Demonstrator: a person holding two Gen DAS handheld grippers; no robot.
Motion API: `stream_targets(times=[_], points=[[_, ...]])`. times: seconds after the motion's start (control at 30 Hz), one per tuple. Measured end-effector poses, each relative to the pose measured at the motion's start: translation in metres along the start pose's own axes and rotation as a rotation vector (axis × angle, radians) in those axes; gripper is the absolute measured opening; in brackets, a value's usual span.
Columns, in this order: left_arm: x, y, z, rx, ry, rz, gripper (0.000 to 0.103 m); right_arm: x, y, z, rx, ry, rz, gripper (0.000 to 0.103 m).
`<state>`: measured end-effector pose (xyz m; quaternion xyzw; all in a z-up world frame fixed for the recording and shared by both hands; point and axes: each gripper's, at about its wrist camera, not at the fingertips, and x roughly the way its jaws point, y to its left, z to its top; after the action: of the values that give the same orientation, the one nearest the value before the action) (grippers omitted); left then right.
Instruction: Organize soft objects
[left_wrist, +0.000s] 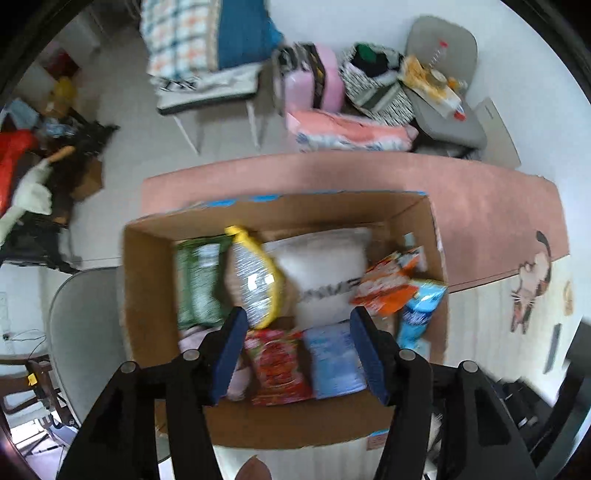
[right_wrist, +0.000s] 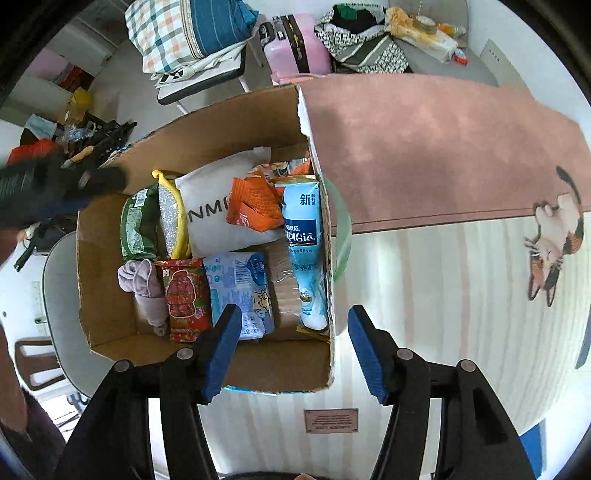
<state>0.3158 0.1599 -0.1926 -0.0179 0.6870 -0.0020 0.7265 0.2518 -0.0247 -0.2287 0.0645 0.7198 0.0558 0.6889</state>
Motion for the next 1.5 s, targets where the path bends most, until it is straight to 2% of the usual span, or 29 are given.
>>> stream_targets(times=[0.07, 0.13, 0.17, 0.3, 0.37, 0.43, 0.47, 0.7, 0.83, 1.13, 1.2, 1.5], points=[[-0.004, 0.009, -0.018, -0.011, -0.025, 0.021, 0.058, -0.004, 0.003, -0.003, -0.018, -0.017, -0.017, 0.062], [-0.005, 0.019, -0.034, -0.030, -0.039, 0.011, 0.080, -0.006, 0.006, -0.008, -0.030, -0.030, -0.036, 0.063], [-0.004, 0.023, -0.041, -0.035, -0.046, 0.019, 0.086, -0.007, 0.008, -0.011, -0.035, -0.037, -0.042, 0.064], [-0.005, 0.035, -0.060, -0.068, -0.072, 0.041, 0.098, -0.010, 0.015, -0.021, -0.060, -0.060, -0.077, 0.080], [-0.005, 0.040, -0.068, -0.094, -0.079, 0.031, 0.099, -0.011, 0.018, -0.026, -0.072, -0.072, -0.093, 0.080], [-0.007, 0.041, -0.075, -0.102, -0.093, 0.033, 0.099, -0.013, 0.021, -0.028, -0.079, -0.090, -0.111, 0.093], [-0.008, 0.041, -0.077, -0.105, -0.101, 0.047, 0.099, -0.014, 0.022, -0.029, -0.085, -0.097, -0.120, 0.103], [-0.014, 0.045, -0.096, -0.131, -0.126, 0.076, 0.099, -0.021, 0.024, -0.032, -0.090, -0.123, -0.139, 0.103], [-0.038, 0.040, -0.109, -0.134, -0.167, 0.090, 0.099, -0.042, 0.025, -0.040, -0.095, -0.152, -0.136, 0.103], [-0.142, 0.022, -0.155, -0.114, -0.324, 0.120, 0.099, -0.161, 0.014, -0.093, -0.106, -0.335, -0.110, 0.103], [-0.163, 0.018, -0.165, -0.108, -0.349, 0.108, 0.099, -0.186, 0.014, -0.105, -0.113, -0.376, -0.114, 0.103], [-0.216, 0.013, -0.197, -0.116, -0.404, 0.099, 0.099, -0.267, 0.019, -0.157, -0.144, -0.482, -0.068, 0.103]])
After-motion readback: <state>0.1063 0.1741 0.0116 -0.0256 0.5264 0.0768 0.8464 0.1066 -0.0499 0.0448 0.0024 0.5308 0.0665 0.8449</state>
